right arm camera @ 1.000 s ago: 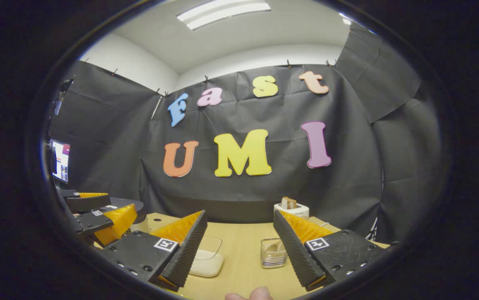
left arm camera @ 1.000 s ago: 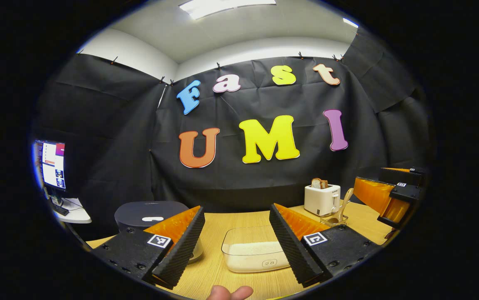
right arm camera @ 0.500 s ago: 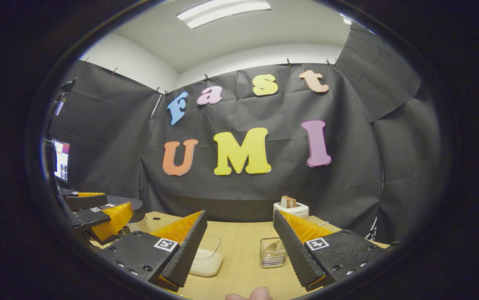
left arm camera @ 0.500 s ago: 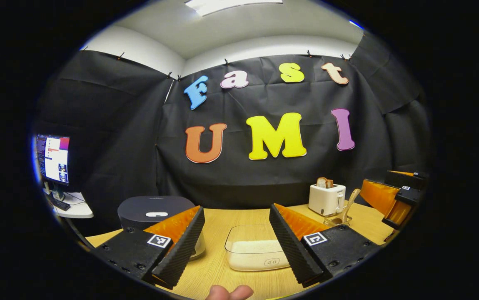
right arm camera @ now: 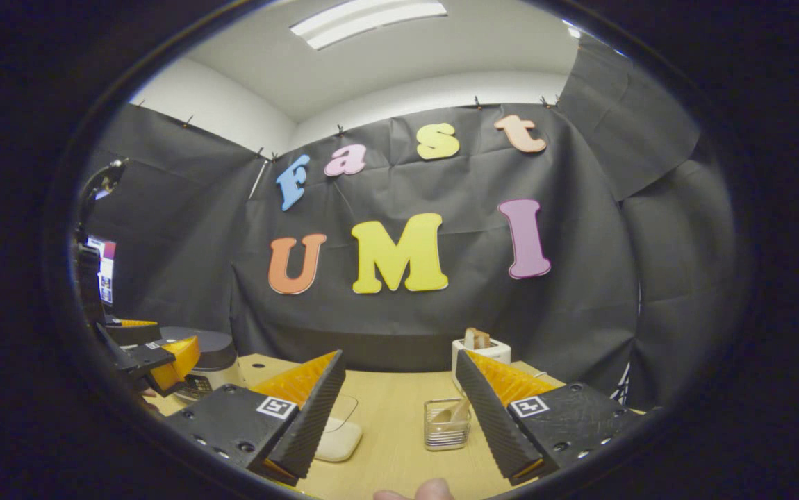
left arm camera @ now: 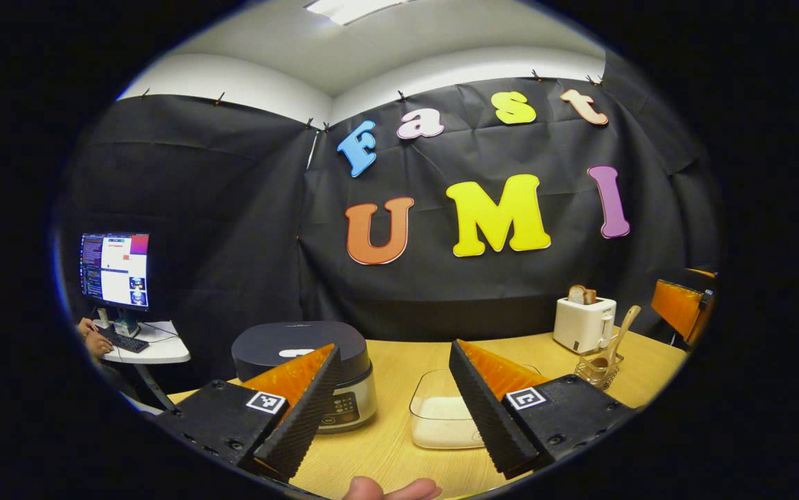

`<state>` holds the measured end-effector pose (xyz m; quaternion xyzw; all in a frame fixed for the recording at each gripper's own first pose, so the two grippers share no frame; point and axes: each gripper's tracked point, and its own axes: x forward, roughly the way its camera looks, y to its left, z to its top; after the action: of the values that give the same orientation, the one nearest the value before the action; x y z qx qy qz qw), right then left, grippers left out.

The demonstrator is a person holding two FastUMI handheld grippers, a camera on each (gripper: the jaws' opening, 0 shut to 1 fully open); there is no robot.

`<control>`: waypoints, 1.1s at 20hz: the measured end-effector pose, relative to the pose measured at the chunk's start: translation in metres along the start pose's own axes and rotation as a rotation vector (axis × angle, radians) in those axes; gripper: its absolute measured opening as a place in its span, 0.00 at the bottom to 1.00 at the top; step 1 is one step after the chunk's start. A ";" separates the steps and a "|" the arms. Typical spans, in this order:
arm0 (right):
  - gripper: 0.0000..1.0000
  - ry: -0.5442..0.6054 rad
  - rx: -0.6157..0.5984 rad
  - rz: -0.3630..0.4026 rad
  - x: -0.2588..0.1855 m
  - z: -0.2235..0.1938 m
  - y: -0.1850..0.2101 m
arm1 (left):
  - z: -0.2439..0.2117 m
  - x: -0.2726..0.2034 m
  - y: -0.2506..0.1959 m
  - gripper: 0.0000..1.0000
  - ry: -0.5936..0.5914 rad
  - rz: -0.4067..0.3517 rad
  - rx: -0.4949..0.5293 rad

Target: Close the left gripper, press the button to open the rice cooker; take a wooden spoon from the chopstick holder with the right hand, scoop a spoonful of rice and pour it into the rice cooker, then put the wooden spoon back into the chopstick holder.

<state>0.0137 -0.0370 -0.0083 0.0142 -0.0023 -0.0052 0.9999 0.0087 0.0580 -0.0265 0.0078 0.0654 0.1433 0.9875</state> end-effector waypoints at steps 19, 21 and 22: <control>0.95 0.019 0.098 0.086 0.015 -0.031 -0.029 | -0.011 0.077 0.132 0.49 0.444 0.164 -0.100; 0.95 0.011 0.119 0.082 0.017 -0.032 -0.036 | -0.013 0.086 0.137 0.34 0.488 0.171 -0.094; 0.95 0.005 0.126 0.076 0.018 -0.034 -0.040 | -0.013 0.089 0.138 0.30 0.501 0.170 -0.084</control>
<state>0.0316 -0.0759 -0.0430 0.0772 -0.0004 0.0328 0.9965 0.0526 0.2153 -0.0463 -0.0635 0.3009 0.2260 0.9243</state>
